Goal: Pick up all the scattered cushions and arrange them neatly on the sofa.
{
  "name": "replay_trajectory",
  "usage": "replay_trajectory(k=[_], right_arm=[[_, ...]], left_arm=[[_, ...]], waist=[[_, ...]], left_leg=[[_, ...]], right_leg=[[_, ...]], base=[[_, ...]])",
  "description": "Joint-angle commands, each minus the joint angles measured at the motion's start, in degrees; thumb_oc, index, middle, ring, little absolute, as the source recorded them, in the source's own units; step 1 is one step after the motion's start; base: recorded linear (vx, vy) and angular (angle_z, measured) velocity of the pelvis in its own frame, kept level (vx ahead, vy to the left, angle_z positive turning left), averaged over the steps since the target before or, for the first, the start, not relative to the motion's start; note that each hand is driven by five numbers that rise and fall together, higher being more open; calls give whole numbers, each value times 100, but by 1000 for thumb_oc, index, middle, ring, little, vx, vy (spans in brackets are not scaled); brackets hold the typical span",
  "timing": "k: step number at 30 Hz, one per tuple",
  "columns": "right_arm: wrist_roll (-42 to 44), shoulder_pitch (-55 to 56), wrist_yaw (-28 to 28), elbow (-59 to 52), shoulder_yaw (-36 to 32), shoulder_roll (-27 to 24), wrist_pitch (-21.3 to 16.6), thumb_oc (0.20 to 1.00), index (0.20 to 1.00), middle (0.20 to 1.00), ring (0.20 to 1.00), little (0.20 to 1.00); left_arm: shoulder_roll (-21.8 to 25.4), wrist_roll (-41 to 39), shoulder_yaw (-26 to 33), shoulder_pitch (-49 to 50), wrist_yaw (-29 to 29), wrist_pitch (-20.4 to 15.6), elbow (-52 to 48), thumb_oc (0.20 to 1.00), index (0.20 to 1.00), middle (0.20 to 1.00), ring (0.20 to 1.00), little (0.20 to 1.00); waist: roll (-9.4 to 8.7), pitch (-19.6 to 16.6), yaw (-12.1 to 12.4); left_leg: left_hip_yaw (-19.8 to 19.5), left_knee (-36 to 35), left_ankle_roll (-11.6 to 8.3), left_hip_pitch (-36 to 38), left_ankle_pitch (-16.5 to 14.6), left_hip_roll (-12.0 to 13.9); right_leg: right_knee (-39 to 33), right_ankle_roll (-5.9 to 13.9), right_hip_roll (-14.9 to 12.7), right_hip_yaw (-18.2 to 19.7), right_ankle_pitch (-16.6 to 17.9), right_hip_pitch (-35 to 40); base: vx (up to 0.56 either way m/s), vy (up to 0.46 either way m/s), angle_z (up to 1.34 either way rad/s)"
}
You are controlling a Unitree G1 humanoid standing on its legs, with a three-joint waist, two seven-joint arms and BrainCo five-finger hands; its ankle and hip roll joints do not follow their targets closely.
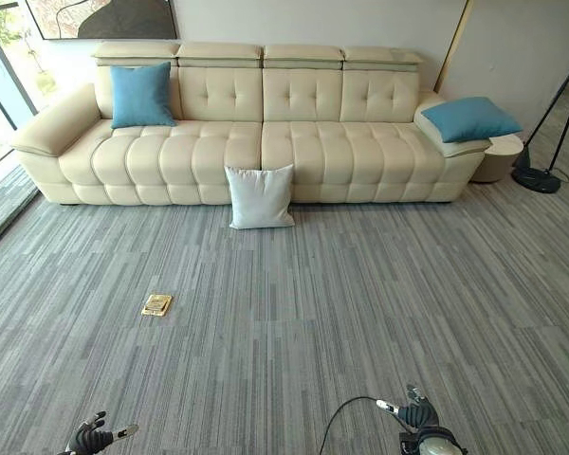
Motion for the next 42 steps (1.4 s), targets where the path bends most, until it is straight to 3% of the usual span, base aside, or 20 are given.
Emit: replay_trajectory(k=[1, 11, 21, 25, 27, 32, 35, 37, 39, 40, 41, 42], right_arm=[[-41, -370, -24, -63, 59, -50, -198, 1000, 1000, 1000, 1000, 1000], [-173, -331, -85, -555, 9, -32, -190, 1000, 1000, 1000, 1000, 1000], [-194, -539, -139, -613, 22, -62, -126, 1000, 1000, 1000, 1000, 1000], [-255, -620, -142, -815, 113, -48, -101, 1000, 1000, 1000, 1000, 1000], [-276, -590, -120, -1006, 137, -24, -103, 1000, 1000, 1000, 1000, 1000], [-268, -611, -145, -1015, 212, -89, -118, 1000, 1000, 1000, 1000, 1000], [-282, -504, -175, -1053, 220, -69, -115, 1000, 1000, 1000, 1000, 1000], [-315, -387, -170, -1050, 202, -80, -112, 1000, 1000, 1000, 1000, 1000], [-310, -283, -128, -997, 156, -69, -124, 1000, 1000, 1000, 1000, 1000], [-310, -283, -128, -997, 156, -69, -124, 1000, 1000, 1000, 1000, 1000], [-229, -281, -108, -942, 56, -60, -161, 1000, 1000, 1000, 1000, 1000], [-173, -291, -90, -908, 56, -69, -197, 1000, 1000, 1000, 1000, 1000]], left_arm=[[163, -215, -24, -368, -15, -171, -199, 1000, 1000, 1000, 1000, 1000], [99, -237, -81, -311, -16, -142, -819, 1000, 1000, 1000, 1000, 1000], [223, -296, 33, -283, -2, -136, -1199, 1000, 1000, 1000, 1000, 1000], [234, -506, 132, -289, 59, -136, -1275, 1000, 1000, 1000, 1000, 1000], [227, -489, 107, -287, 37, -127, -1338, 1000, 1000, 1000, 1000, 1000], [147, -462, -8, -381, 55, -153, -1338, 1000, 1000, 1000, 1000, 1000], [37, -393, -88, -465, 78, -156, -1315, 1000, 1000, 1000, 1000, 1000], [3, -292, -148, -477, 56, -167, -1303, 1000, 1000, 1000, 1000, 1000], [-56, -323, -183, -430, 8, -163, -1300, 1000, 1000, 1000, 1000, 1000], [-56, -323, -183, -429, 8, -163, -1300, 1000, 1000, 1000, 1000, 1000], [-89, -376, -212, -446, -48, -158, -1306, 1000, 1000, 1000, 1000, 1000], [-72, -370, -254, -443, -97, -161, -1325, 1000, 1000, 1000, 1000, 1000]], waist=[[-77, 208, -49], [-157, 316, 11], [-234, 430, 129], [-162, 692, 81], [-101, 774, 49], [-26, 921, -104], [-21, 988, -327], [10, 931, -399], [91, 818, -483], [88, 814, -486], [179, 744, -545], [223, 742, -556]], left_leg=[[61, 6, -360, 369, -628, 314], [22, 222, -281, 75, -712, 260], [-104, 954, -42, -540, -1099, 68], [-120, 1085, 166, -543, -1320, -2], [-154, 1057, 199, -452, -1382, 10], [-334, 707, 172, 188, -1559, -90], [-621, 422, 73, 790, -1741, -185], [-793, 293, 5, 1068, -1849, -180], [-860, 509, -190, 1098, -1654, -28], [-863, 509, -190, 1093, -1652, -30], [-621, 1111, -557, 851, -1053, 249], [-473, 1561, -691, 682, -738, 386]], right_leg=[[10, 587, -320, 6, -638, 122], [100, 604, -393, 9, -637, -27], [551, 732, -625, 160, -676, -423], [2094, 953, -714, 267, -347, -1317], [2488, 902, -636, 255, -332, -1710], [1816, 809, -480, -109, -339, -2258], [915, 892, -266, -207, -103, -2600], [815, 848, -278, -278, -72, -2488], [1005, 683, -265, -260, -58, -2376], [1005, 683, -269, -261, -57, -2380], [1048, 546, -283, -382, -172, -2153], [1036, 436, -223, -431, -274, -1969]], base=[[0, 0, 0], [17, 23, 1], [40, 97, -3], [81, 194, -22], [155, 110, -12], [252, 21, 2], [446, -73, 23], [485, -169, 72], [365, -187, 73], [379, -241, 90], [343, -241, 98], [455, -335, 101]])
